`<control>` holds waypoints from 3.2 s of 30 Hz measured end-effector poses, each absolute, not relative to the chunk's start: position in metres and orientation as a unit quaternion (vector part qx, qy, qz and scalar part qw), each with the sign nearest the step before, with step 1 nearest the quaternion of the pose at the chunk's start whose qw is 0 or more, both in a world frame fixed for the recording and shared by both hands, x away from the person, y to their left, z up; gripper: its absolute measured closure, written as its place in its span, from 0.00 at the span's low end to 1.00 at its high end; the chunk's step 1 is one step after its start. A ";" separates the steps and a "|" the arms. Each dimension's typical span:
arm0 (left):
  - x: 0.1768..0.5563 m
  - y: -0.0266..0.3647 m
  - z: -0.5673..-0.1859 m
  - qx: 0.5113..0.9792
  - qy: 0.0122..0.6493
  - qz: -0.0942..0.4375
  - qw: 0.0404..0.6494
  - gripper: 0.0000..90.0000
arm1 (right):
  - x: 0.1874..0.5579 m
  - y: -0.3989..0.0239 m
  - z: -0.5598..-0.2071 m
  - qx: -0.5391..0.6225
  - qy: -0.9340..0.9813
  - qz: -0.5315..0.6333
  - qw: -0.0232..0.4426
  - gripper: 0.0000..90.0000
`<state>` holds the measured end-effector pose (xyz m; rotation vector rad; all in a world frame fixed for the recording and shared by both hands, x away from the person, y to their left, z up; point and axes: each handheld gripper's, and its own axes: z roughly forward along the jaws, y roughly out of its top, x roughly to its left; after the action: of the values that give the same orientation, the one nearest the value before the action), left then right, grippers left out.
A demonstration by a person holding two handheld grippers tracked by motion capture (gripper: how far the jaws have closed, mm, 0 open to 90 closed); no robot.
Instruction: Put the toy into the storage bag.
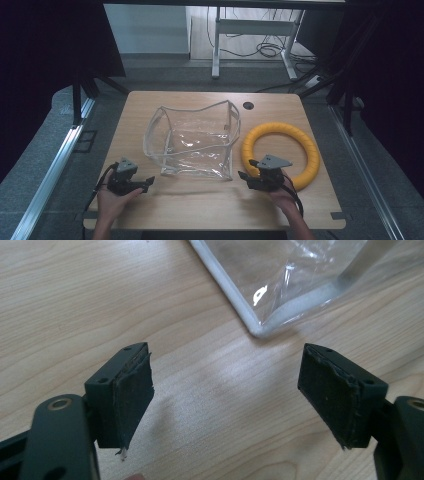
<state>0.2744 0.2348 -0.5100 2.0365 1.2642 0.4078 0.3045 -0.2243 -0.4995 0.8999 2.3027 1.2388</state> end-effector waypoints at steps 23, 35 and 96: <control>0.275 0.232 -0.502 0.793 0.468 0.156 0.357 0.25 | 0.329 -0.251 -0.474 0.330 0.869 0.345 0.134 0.41; 0.272 0.233 -0.503 0.794 0.471 0.158 0.351 0.25 | 0.350 -0.244 -0.471 0.306 0.920 0.227 0.092 0.42; 0.270 0.241 -0.504 0.781 0.478 0.152 0.372 0.26 | 0.370 -0.348 -0.387 0.370 0.758 0.537 0.016 0.56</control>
<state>0.2703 0.2407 -0.5037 2.0021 1.2252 0.3888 0.3704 -0.3485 -0.3866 1.1496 2.3577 1.6719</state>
